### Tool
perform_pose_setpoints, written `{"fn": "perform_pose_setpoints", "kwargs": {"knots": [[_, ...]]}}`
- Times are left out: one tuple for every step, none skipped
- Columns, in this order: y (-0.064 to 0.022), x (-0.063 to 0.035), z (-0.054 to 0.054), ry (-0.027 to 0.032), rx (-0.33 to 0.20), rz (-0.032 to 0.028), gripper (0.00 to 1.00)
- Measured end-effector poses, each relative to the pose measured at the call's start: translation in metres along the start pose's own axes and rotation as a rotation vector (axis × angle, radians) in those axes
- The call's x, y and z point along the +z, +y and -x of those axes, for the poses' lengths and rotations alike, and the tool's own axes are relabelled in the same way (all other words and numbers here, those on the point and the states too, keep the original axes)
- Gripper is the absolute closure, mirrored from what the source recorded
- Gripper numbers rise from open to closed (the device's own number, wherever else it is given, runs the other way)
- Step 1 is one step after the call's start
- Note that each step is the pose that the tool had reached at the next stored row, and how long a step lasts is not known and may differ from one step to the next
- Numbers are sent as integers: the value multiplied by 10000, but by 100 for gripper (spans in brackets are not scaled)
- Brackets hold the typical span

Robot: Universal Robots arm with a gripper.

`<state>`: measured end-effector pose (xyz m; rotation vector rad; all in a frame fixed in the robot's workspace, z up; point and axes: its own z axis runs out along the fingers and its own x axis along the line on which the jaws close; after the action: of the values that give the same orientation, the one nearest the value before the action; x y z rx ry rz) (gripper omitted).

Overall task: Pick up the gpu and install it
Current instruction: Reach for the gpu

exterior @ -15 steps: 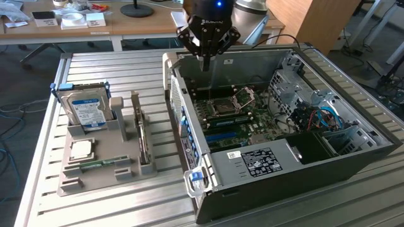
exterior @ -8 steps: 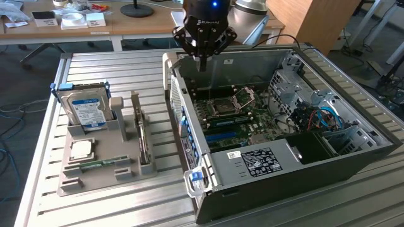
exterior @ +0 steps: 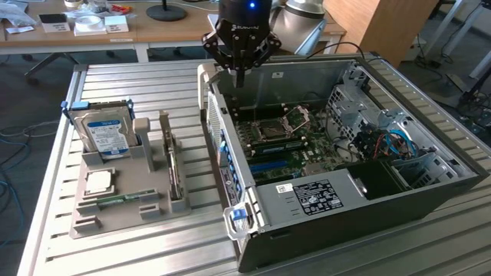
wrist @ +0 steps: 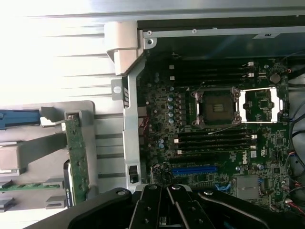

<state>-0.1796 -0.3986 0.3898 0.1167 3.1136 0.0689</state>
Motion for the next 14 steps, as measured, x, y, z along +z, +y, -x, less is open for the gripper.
{"fn": "perform_pose_setpoints", "kwargs": {"knots": [[-1,0,-8,0,0,0,89],[-1,0,-16,-1,0,1,89],[-2,0,-24,1,-1,-1,89],[-3,0,-33,0,-1,0,89],[-3,0,-42,0,-1,-1,89],[-4,0,-51,1,-1,-1,89],[-5,0,-62,0,-1,-1,89],[-6,0,-74,0,-1,0,89],[-7,0,-85,1,-1,-1,89],[-8,0,-99,0,-1,0,89],[-9,0,-115,1,-1,-1,89],[-10,0,-130,0,0,0,89],[-11,0,-145,0,0,0,89],[-12,0,-161,0,0,-1,89]]}}
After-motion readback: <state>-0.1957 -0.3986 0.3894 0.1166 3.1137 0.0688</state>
